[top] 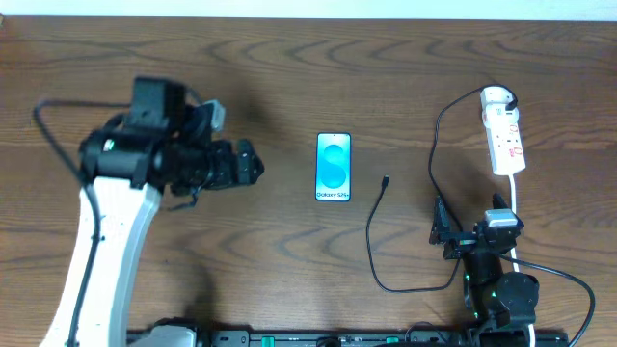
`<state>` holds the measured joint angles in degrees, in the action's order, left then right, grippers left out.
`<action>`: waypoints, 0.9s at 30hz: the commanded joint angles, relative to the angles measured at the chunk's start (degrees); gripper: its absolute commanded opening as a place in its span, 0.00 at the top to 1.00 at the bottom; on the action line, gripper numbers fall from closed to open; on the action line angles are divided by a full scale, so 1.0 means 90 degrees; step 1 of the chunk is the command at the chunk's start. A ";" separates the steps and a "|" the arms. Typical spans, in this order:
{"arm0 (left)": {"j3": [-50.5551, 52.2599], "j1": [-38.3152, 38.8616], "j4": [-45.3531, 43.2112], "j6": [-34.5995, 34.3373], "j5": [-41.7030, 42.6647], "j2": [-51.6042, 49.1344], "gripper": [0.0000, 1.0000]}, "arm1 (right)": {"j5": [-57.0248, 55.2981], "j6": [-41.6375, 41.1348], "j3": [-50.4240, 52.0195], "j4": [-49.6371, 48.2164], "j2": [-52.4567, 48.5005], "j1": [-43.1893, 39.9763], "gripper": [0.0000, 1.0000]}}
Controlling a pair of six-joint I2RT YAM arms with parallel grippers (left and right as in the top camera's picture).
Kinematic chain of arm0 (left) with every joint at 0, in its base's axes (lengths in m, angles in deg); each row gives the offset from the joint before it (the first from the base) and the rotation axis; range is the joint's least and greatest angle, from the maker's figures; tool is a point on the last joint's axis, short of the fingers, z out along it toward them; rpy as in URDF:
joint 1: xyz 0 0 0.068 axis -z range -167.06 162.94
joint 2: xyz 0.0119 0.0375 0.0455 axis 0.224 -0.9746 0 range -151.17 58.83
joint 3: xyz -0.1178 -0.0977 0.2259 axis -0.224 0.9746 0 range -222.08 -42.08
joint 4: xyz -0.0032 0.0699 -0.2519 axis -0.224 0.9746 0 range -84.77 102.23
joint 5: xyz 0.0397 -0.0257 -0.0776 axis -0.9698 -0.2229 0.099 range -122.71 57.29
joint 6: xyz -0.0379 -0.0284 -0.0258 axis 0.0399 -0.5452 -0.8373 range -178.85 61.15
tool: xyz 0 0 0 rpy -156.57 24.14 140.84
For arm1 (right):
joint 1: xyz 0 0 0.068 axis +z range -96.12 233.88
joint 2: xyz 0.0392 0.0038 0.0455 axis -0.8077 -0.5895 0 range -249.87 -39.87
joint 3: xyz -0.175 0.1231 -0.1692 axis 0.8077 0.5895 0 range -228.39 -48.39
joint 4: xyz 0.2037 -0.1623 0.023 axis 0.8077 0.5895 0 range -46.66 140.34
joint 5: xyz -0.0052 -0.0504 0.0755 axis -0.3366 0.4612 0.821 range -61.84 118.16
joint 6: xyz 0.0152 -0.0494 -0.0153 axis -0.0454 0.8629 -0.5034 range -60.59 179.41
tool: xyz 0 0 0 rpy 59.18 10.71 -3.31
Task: Plug charger to phone and switch on socket
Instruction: 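Move the left gripper forward over the blue phone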
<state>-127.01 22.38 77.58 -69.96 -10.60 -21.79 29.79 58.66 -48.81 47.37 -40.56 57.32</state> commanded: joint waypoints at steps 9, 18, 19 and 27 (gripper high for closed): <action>-0.1474 0.1474 -0.0206 -0.0665 -0.1098 -0.1678 0.02 | -0.0024 0.0070 0.0012 0.0029 0.0034 -0.0039 0.01; -0.1484 0.1950 -0.0325 -0.1520 -0.1003 -0.2344 0.02 | -0.0024 0.0070 0.0012 0.0029 0.0034 -0.0039 0.01; -0.1537 0.1974 -0.0243 -0.1518 -0.1005 -0.2453 0.02 | -0.0024 0.0070 0.0012 0.0029 0.0034 -0.0039 0.01; -0.3495 0.1991 0.1202 -0.1319 -0.1299 -0.3774 0.02 | -0.0024 0.0070 0.0012 0.0029 0.0034 -0.0039 0.01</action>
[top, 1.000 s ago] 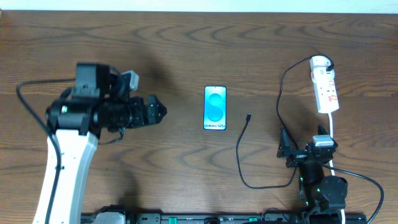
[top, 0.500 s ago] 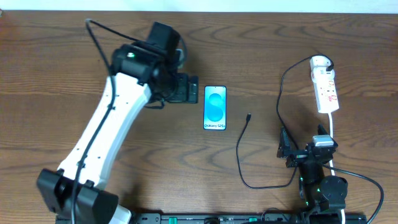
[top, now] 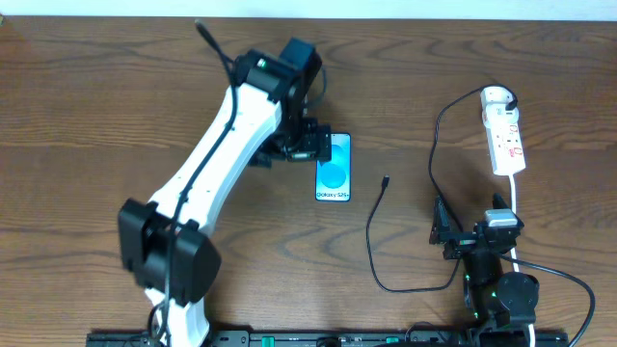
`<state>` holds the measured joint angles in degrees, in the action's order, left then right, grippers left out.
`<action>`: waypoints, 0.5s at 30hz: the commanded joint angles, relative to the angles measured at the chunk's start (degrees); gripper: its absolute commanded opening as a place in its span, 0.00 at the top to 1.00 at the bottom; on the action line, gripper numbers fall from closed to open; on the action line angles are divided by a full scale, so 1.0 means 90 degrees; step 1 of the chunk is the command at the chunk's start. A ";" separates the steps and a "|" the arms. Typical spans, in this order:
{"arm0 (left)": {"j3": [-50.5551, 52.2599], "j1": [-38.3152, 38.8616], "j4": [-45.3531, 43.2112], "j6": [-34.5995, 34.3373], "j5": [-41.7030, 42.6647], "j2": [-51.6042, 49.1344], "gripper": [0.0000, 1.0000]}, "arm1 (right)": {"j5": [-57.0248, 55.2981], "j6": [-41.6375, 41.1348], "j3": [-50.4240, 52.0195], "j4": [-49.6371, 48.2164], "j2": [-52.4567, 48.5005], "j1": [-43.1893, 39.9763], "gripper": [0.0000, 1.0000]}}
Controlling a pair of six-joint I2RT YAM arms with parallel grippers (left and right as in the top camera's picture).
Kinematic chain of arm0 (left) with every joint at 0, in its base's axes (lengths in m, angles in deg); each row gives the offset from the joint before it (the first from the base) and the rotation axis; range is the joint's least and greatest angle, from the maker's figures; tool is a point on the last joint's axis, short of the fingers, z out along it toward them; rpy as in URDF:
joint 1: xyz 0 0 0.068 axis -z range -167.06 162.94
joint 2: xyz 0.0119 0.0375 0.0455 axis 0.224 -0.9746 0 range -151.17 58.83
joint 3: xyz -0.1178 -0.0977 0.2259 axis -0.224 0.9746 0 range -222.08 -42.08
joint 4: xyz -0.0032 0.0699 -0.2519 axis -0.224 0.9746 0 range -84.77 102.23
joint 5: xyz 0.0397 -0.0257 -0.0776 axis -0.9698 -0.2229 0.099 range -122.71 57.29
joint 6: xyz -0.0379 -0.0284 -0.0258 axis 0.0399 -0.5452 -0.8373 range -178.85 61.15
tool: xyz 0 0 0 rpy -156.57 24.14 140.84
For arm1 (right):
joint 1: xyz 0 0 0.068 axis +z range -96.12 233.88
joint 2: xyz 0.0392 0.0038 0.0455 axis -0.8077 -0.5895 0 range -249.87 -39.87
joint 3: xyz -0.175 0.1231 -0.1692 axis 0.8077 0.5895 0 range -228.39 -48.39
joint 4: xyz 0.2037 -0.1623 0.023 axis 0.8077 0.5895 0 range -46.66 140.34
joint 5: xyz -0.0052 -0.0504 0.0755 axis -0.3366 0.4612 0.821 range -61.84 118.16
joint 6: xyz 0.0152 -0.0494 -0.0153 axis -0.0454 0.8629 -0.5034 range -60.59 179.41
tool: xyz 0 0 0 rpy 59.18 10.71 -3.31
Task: Plug charger to phone and switch on socket
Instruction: 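Move the left gripper forward over the blue phone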
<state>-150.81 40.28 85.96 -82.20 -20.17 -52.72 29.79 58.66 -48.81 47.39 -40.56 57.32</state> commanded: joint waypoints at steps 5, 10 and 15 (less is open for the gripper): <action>-0.1613 0.0002 0.0379 0.0039 -0.0236 -0.0930 0.02 | -0.0024 0.0070 0.0012 0.0027 0.0034 -0.0039 0.01; -0.1600 0.0002 -0.0141 -0.0452 -0.0236 -0.1197 0.02 | -0.0024 0.0070 0.0012 0.0027 0.0034 -0.0039 0.01; -0.1588 0.0036 -0.0296 -0.0656 -0.0236 -0.1520 0.02 | -0.0024 0.0070 0.0012 0.0027 0.0034 -0.0039 0.01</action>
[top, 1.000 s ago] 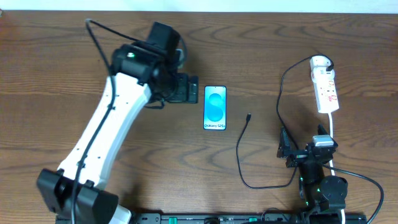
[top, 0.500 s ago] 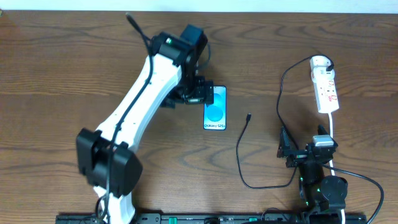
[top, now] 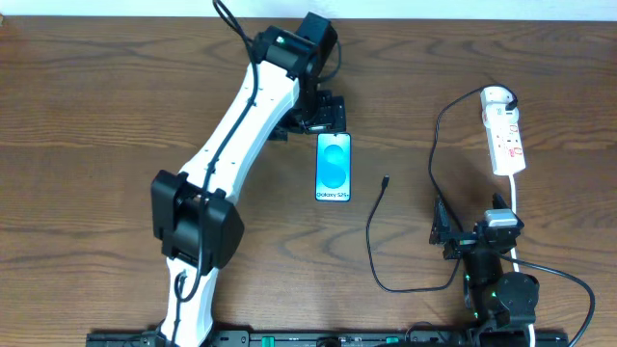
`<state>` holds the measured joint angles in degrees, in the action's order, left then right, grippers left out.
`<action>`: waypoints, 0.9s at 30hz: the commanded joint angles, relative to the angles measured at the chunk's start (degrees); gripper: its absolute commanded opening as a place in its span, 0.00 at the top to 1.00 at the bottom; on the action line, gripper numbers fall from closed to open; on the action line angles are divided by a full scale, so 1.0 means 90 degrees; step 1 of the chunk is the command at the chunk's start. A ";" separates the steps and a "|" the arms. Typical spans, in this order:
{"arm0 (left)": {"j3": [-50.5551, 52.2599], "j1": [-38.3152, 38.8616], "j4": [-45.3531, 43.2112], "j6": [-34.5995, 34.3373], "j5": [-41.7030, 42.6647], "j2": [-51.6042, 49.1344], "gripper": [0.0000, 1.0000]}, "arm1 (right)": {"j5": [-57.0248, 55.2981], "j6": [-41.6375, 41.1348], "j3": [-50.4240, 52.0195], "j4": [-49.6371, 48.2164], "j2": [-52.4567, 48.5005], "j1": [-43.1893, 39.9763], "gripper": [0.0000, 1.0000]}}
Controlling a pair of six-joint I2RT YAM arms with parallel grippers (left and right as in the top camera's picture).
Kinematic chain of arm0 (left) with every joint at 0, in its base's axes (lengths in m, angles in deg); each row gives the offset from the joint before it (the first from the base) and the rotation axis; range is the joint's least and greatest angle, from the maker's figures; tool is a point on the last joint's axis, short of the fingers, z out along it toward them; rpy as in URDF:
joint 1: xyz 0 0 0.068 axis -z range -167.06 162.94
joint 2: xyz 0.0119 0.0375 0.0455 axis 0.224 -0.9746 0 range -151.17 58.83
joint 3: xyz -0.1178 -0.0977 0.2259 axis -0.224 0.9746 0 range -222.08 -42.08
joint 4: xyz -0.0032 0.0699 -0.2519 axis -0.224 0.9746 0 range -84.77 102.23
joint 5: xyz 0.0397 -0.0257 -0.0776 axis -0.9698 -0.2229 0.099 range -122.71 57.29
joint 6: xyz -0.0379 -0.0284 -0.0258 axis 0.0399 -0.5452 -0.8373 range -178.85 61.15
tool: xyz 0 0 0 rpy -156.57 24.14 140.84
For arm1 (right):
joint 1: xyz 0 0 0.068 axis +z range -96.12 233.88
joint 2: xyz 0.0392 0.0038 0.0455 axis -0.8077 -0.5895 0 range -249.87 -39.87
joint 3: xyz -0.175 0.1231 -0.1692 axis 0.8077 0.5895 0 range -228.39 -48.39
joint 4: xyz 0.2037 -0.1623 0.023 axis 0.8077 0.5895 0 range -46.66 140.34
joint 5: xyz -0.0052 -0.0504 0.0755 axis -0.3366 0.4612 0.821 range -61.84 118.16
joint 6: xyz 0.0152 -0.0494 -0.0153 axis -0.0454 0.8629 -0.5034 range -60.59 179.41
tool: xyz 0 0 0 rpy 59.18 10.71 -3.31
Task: Plug charger to phone and switch on socket
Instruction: 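Move the left gripper forward over the blue phone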
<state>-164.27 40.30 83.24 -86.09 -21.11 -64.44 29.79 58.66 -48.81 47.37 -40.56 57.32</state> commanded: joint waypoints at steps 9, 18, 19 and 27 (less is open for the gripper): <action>-0.0073 0.0289 -0.0338 -0.0221 -0.0129 -0.0777 0.02 | -0.0024 0.0070 0.0012 0.0029 0.0034 -0.0039 0.01; -0.0022 0.0580 -0.0646 -0.0223 -0.0486 -0.1149 0.02 | -0.0024 0.0070 0.0012 0.0029 0.0034 -0.0039 0.01; -0.0002 0.0600 -0.0687 -0.0223 -0.0544 -0.1163 0.02 | -0.0024 0.0070 0.0012 0.0029 0.0034 -0.0039 0.01; 0.0238 0.0690 -0.1076 -0.0221 -0.0644 -0.1166 0.02 | -0.0024 0.0070 0.0012 0.0029 0.0034 -0.0039 0.01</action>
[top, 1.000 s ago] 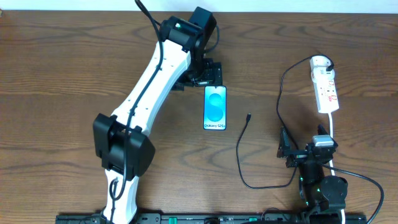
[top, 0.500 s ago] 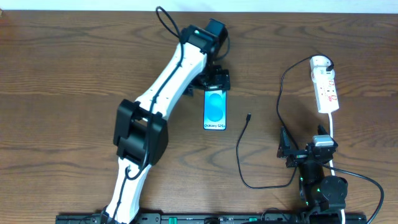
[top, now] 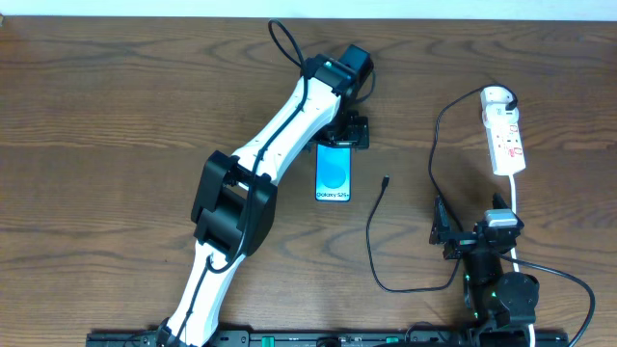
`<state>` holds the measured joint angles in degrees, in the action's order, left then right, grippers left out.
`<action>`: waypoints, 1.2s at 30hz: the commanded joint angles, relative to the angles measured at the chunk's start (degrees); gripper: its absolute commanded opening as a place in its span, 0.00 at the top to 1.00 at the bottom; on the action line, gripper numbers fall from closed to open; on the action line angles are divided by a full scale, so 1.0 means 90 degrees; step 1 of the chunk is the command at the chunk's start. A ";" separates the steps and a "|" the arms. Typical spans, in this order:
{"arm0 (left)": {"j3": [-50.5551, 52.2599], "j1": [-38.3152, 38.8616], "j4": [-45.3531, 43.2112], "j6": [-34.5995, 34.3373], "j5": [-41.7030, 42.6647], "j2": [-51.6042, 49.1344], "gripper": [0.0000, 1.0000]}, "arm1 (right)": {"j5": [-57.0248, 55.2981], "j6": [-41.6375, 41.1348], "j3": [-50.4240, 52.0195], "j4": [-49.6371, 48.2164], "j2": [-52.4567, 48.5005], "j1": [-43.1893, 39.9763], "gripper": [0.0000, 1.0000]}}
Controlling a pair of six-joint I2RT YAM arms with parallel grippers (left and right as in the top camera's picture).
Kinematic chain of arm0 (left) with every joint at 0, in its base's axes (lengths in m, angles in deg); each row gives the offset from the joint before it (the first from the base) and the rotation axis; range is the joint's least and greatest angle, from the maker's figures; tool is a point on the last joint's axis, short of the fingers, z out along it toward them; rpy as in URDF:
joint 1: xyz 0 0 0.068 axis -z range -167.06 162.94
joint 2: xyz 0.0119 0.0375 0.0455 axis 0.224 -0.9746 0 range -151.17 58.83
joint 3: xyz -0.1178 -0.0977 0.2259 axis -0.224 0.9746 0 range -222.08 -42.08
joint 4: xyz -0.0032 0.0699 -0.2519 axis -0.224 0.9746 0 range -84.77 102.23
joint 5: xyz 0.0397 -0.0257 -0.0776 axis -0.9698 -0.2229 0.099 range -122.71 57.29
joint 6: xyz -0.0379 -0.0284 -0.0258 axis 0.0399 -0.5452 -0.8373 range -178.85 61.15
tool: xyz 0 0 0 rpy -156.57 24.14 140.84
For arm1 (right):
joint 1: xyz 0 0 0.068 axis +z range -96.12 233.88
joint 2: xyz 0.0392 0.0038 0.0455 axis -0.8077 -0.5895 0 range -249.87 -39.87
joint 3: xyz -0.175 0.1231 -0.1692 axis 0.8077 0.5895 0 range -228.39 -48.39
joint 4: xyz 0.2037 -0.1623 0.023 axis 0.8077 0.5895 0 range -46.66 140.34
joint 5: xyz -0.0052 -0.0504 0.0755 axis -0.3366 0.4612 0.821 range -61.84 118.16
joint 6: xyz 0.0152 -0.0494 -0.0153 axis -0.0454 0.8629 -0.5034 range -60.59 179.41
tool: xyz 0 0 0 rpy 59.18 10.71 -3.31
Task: Plug charger to phone and switch on socket
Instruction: 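Move the left gripper forward over the blue phone, then lower the open left gripper around the phone's bottom end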
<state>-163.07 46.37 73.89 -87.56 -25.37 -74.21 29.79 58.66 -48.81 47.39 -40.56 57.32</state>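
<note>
The phone point(top: 334, 175) lies face up at mid-table, its blue screen lit. My left gripper point(top: 347, 135) hangs over the phone's far end and hides its top edge. Its dark jaws spread about as wide as the phone, so it looks open. The black charger cable point(top: 372, 231) ends in a small plug point(top: 386, 179) lying free to the right of the phone. The cable loops back to the white power strip point(top: 504, 135) at the right rear. My right gripper point(top: 441, 226) is folded low near its base, fingers together and holding nothing.
The left arm point(top: 289, 116) stretches diagonally from the front edge across the table's middle. A white lead from the power strip runs down past the right arm's base point(top: 496, 289). Bare wood lies left of the arm and in front of the phone.
My left gripper has moved right and slightly nearer. It was just beyond the phone's far left corner and is now over the phone's top edge. Phone, cable and right arm are unchanged.
My left gripper began well left of the phone, over bare table. Then it was at the phone's upper left side, then just behind its top. Now it covers the phone's far end. The plug, power strip and right arm have stayed in place throughout.
</note>
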 commanded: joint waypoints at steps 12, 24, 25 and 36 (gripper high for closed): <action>0.0182 0.0027 -0.0097 -0.0058 -0.0350 -0.0080 0.02 | -0.0024 0.0070 0.0012 0.0027 0.0034 -0.0039 0.01; 0.0699 0.0063 -0.0675 -0.0061 -0.0393 -0.0080 0.02 | -0.0024 0.0070 0.0012 0.0027 0.0034 -0.0039 0.01; 0.0733 0.0063 -0.0692 -0.0061 -0.0393 -0.0080 0.02 | -0.0024 0.0070 0.0012 0.0027 0.0034 -0.0039 0.01; 0.0838 0.0070 -0.0906 -0.0068 -0.0393 -0.0080 0.02 | -0.0024 0.0070 0.0012 0.0027 0.0034 -0.0039 0.01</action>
<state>-155.83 46.81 65.87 -87.56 -27.56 -74.21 29.79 58.66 -48.81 47.37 -40.56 57.32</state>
